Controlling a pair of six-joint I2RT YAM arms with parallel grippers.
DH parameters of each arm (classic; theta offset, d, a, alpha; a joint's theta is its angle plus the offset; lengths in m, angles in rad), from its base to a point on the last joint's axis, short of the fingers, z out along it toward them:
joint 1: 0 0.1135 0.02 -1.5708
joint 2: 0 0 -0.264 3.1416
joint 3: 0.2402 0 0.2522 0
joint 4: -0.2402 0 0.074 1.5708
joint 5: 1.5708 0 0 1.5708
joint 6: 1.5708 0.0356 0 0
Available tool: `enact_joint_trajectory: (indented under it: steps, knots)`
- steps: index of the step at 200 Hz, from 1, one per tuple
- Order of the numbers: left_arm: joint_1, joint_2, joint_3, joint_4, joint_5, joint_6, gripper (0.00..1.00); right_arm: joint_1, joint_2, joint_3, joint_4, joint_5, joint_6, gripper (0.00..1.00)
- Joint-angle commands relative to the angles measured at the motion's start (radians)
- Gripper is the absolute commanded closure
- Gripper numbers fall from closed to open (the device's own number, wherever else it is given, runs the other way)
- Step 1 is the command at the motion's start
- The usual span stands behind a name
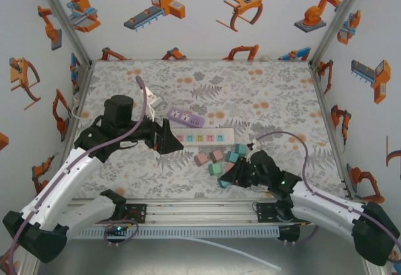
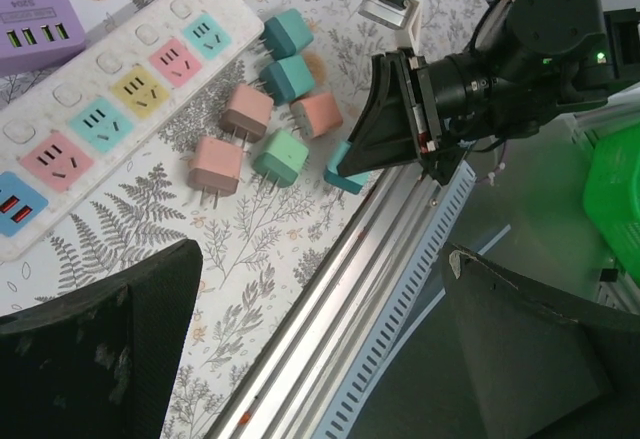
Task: Pull the plug off the socket
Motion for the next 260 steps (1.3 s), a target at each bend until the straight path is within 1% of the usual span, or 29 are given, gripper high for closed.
enact_joint_trajectory:
  steps: [1,14,25,35,47,62,74,91,136,147,169,179,193,207,226,260]
  knots:
    - [-0.007,0.003,0.021,-0.006,-0.017,0.02,0.03,0.051,0.01,-0.022,0.057,0.084,0.01,0.95]
    - [-0.008,0.006,0.02,-0.005,-0.019,0.021,0.03,0.07,0.006,-0.032,0.048,0.12,0.014,0.93]
    - [-0.011,0.009,0.02,-0.005,-0.021,0.02,0.03,0.082,-0.006,-0.037,0.029,0.163,0.013,0.88]
    - [-0.012,0.009,0.019,-0.005,-0.023,0.021,0.03,0.087,-0.013,-0.042,0.022,0.195,0.009,0.88]
    - [-0.014,0.008,0.015,-0.006,-0.031,0.021,0.03,0.09,-0.014,-0.049,0.026,0.208,-0.002,0.88]
    - [-0.017,0.004,0.011,-0.005,-0.04,0.022,0.03,0.093,-0.012,-0.055,0.032,0.21,-0.005,0.84]
    - [-0.018,0.001,0.008,-0.005,-0.051,0.019,0.03,0.097,-0.012,-0.057,0.035,0.219,-0.005,0.8]
    - [-0.018,0.0,0.008,-0.007,-0.063,0.017,0.03,0.103,-0.003,-0.052,0.002,0.234,-0.004,0.7]
    - [-0.019,0.011,0.014,-0.015,-0.08,0.016,0.03,0.115,0.024,-0.007,-0.078,0.238,-0.018,0.55]
    - [-0.018,0.016,0.018,-0.018,-0.083,0.016,0.03,0.119,0.023,0.001,-0.091,0.247,-0.023,0.52]
    - [-0.02,0.021,0.02,-0.021,-0.088,0.016,0.03,0.123,0.01,0.01,-0.103,0.258,-0.026,0.51]
    - [-0.02,0.022,0.021,-0.02,-0.096,0.017,0.03,0.127,-0.002,0.019,-0.139,0.268,-0.024,0.51]
    - [-0.02,0.024,0.028,-0.033,-0.148,0.011,0.03,0.127,-0.024,0.044,-0.207,0.288,-0.03,0.48]
    - [-0.02,0.027,0.039,-0.069,-0.241,0.006,0.03,0.128,-0.056,0.079,-0.3,0.33,-0.059,0.41]
    - [-0.02,0.021,0.039,-0.086,-0.333,-0.003,0.03,0.129,-0.101,0.111,-0.364,0.373,-0.108,0.4]
    - [-0.02,-0.019,0.02,-0.083,-0.409,-0.023,0.03,0.128,-0.161,0.181,-0.444,0.444,-0.189,0.4]
